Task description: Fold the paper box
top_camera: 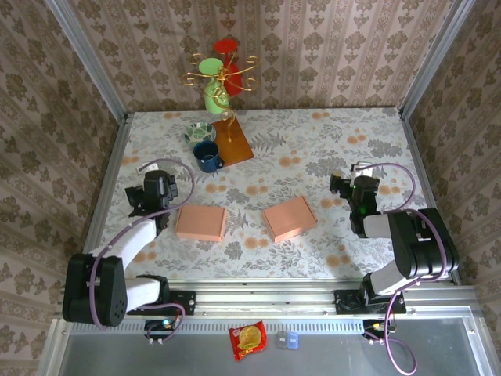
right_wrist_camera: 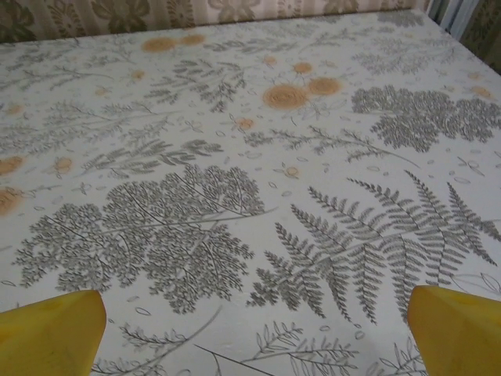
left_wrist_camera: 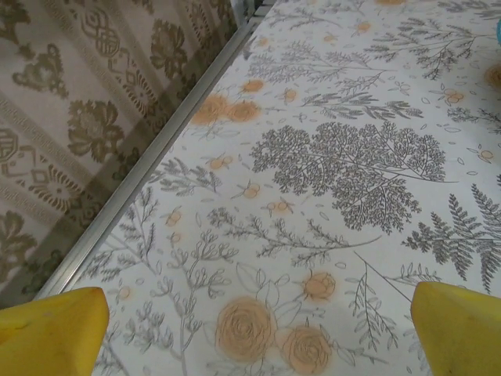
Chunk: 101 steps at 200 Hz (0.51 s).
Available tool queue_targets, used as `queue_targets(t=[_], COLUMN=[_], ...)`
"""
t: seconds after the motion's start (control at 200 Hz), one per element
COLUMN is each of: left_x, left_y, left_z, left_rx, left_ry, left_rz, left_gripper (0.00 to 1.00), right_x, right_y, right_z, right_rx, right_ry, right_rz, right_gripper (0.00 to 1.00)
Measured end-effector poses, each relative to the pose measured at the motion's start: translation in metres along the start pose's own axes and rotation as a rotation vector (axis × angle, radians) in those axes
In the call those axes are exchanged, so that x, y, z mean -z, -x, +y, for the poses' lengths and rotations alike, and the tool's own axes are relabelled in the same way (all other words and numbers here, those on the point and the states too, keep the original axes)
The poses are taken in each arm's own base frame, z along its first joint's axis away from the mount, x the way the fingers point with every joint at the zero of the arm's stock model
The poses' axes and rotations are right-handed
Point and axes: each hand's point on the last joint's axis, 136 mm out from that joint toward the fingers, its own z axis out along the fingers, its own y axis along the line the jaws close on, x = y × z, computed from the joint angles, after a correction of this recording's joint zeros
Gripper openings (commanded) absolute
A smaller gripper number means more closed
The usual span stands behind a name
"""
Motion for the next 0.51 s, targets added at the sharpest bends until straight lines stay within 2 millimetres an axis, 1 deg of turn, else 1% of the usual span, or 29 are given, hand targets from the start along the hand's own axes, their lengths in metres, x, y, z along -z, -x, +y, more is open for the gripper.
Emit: queue_targets(t=[0.065,0.145,0.21,0.285,0.39,0.45,0.505], left_x=[-0.01,-0.025,-0.034,-0.043,-0.048,-0.048,-0.047], left_y=[-0.01,-0.027,-0.033,-0.03,-0.012,-0.009,-0.013], left_z=[-0.003,-0.009,-0.016,-0.028,-0.04,-0.04,-0.033], left_rx=[-0.022,-0.06,-0.088,-0.112,-0.123,-0.102,-0.078], left_ry=[-0.002,-0.025,-0.062,-0.116,-0.175,-0.193,-0.19], left_rz=[-0.002,0.037,0.062,0.067,-0.012,-0.06,-0.112], left_gripper=[1.0,1.0,1.0,1.0,1.0,1.0,1.0], right_x=[0.0,0.0,0.0,0.0,0.0,0.0,0.0], right_y=[0.002,0.004,0.005,0.006,0.006,0.006,0.006], right_z=[0.001,0.0,-0.002,-0.002,-0.002,-0.002,-0.002], right_rx=[0.004,0.008,0.01,0.011,0.012,0.012,0.012], right_ry=[-0.001,-0.011,-0.018,-0.021,-0.022,-0.021,-0.021], right_rz=[-0.008,-0.018,-0.023,-0.024,-0.024,-0.026,-0.027], right_gripper=[1.0,1.0,1.0,1.0,1.0,1.0,1.0])
